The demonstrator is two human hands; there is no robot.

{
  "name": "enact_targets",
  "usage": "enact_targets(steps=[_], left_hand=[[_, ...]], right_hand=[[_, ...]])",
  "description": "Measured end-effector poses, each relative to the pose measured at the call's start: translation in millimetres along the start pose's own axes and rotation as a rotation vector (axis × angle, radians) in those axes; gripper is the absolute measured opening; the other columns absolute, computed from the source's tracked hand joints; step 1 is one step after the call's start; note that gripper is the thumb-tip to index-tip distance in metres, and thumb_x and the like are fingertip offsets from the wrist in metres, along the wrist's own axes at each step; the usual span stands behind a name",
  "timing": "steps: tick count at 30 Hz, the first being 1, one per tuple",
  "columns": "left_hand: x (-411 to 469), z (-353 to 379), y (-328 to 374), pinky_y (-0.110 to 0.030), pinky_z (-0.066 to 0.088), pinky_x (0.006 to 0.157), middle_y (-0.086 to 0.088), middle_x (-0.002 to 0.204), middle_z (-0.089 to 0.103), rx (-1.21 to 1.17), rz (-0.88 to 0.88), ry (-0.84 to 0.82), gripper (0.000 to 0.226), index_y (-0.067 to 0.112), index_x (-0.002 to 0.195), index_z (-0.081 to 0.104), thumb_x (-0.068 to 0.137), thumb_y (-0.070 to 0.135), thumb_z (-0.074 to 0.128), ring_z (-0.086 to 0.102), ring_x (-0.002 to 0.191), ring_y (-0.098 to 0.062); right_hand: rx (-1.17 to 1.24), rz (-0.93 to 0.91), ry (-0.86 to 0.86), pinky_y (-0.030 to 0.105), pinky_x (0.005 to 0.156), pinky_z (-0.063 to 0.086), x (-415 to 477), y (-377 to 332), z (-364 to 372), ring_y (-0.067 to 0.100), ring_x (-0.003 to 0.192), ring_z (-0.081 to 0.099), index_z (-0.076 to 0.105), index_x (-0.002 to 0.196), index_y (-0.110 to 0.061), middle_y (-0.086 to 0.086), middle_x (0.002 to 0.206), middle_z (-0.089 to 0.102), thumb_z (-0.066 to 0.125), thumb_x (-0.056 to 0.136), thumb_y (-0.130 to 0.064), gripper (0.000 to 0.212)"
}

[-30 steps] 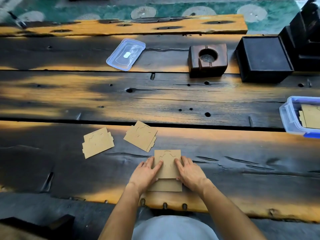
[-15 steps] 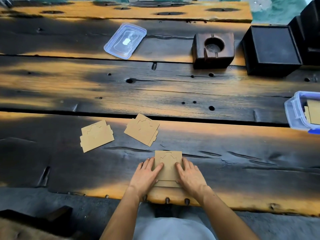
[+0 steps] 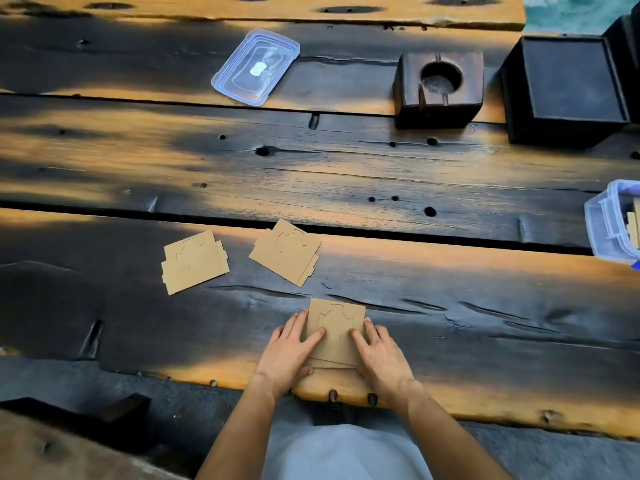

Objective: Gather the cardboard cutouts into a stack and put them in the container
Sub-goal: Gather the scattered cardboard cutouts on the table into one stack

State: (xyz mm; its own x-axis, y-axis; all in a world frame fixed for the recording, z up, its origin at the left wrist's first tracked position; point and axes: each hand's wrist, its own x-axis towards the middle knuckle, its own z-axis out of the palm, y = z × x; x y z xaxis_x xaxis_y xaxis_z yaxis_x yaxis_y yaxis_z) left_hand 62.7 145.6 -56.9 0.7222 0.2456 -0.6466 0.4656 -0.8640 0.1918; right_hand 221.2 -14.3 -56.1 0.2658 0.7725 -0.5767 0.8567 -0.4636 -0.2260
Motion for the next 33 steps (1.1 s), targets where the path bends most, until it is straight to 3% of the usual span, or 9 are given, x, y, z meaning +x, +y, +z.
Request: enact_targets(steps=[4, 10, 13, 15, 18, 21, 25, 33], left_hand=[[-4, 4, 5, -0.047, 0.019, 0.129, -0.022, 0.174, 0.005, 0.008, -0.018, 0.029, 0.07, 0.03, 0.163, 0.022, 0.104, 0.031, 0.06, 0.01, 0.161, -0.036], [-9, 2, 11, -0.045, 0.027, 0.124, -0.022, 0.172, 0.01, -0.009, -0.053, 0.036, 0.066, 0.026, 0.161, 0.024, 0.104, 0.023, 0.057, 0.025, 0.152, -0.038], [-9, 1, 15, -0.044, 0.03, 0.121, -0.021, 0.171, 0.013, -0.035, -0.083, 0.036, 0.069, 0.028, 0.16, 0.027, 0.101, 0.026, 0.062, 0.029, 0.15, -0.037], [-8, 0, 15, -0.046, 0.028, 0.123, -0.02, 0.171, 0.013, -0.04, -0.096, 0.023, 0.072, 0.03, 0.16, 0.027, 0.099, 0.035, 0.065, 0.026, 0.153, -0.036], [-10, 0, 20, -0.049, 0.025, 0.125, -0.017, 0.174, 0.006, -0.075, -0.133, 0.027, 0.08, 0.035, 0.158, 0.028, 0.092, 0.064, 0.062, 0.019, 0.157, -0.035], [-14, 0, 25, -0.051, 0.02, 0.128, -0.008, 0.177, -0.004, -0.145, -0.192, 0.088, 0.091, 0.037, 0.161, 0.027, 0.086, 0.085, 0.048, 0.015, 0.161, -0.032], [-10, -18, 8, -0.053, 0.01, 0.131, -0.003, 0.178, -0.009, -0.117, -0.185, 0.12, 0.096, 0.034, 0.167, 0.015, 0.09, 0.086, 0.039, -0.001, 0.164, -0.029], [9, -63, -57, -0.056, 0.006, 0.131, -0.001, 0.179, -0.002, -0.043, -0.147, 0.135, 0.096, 0.032, 0.169, 0.01, 0.093, 0.083, 0.04, -0.005, 0.164, -0.029]], right_hand=[[-0.006, -0.008, -0.011, 0.04, 0.113, 0.039, -6, 1, 6, 0.035, 0.144, 0.025, 0.017, 0.158, -0.017, 0.02, 0.169, 0.007, 0.073, 0.088, -0.014, 0.09], [0.022, -0.02, 0.009, 0.038, 0.114, 0.04, -4, 1, 2, 0.034, 0.143, 0.028, 0.021, 0.155, -0.009, 0.019, 0.168, 0.013, 0.064, 0.091, -0.014, 0.077], [0.04, -0.018, 0.026, 0.038, 0.111, 0.042, -4, 4, 1, 0.032, 0.143, 0.029, 0.025, 0.152, -0.011, 0.016, 0.165, 0.018, 0.072, 0.086, -0.014, 0.081], [0.049, -0.016, 0.026, 0.039, 0.109, 0.044, -3, 5, -1, 0.031, 0.142, 0.029, 0.027, 0.149, -0.013, 0.013, 0.162, 0.021, 0.074, 0.086, -0.02, 0.079], [0.112, 0.01, 0.001, 0.044, 0.114, 0.04, -6, 5, -3, 0.033, 0.149, 0.02, 0.03, 0.147, -0.016, 0.015, 0.163, 0.019, 0.074, 0.088, -0.041, 0.078], [0.168, 0.036, 0.023, 0.044, 0.125, 0.022, -7, 4, -6, 0.034, 0.157, 0.007, 0.024, 0.156, -0.019, 0.017, 0.168, 0.011, 0.069, 0.09, -0.054, 0.088], [0.155, 0.046, 0.076, 0.043, 0.128, 0.005, 10, -9, -24, 0.033, 0.159, -0.001, 0.011, 0.164, -0.018, 0.017, 0.172, 0.001, 0.056, 0.098, -0.056, 0.088], [0.204, 0.14, 0.117, 0.042, 0.128, 0.004, 54, -65, -60, 0.031, 0.159, 0.003, 0.006, 0.165, -0.015, 0.018, 0.172, 0.004, 0.044, 0.106, -0.044, 0.076]])
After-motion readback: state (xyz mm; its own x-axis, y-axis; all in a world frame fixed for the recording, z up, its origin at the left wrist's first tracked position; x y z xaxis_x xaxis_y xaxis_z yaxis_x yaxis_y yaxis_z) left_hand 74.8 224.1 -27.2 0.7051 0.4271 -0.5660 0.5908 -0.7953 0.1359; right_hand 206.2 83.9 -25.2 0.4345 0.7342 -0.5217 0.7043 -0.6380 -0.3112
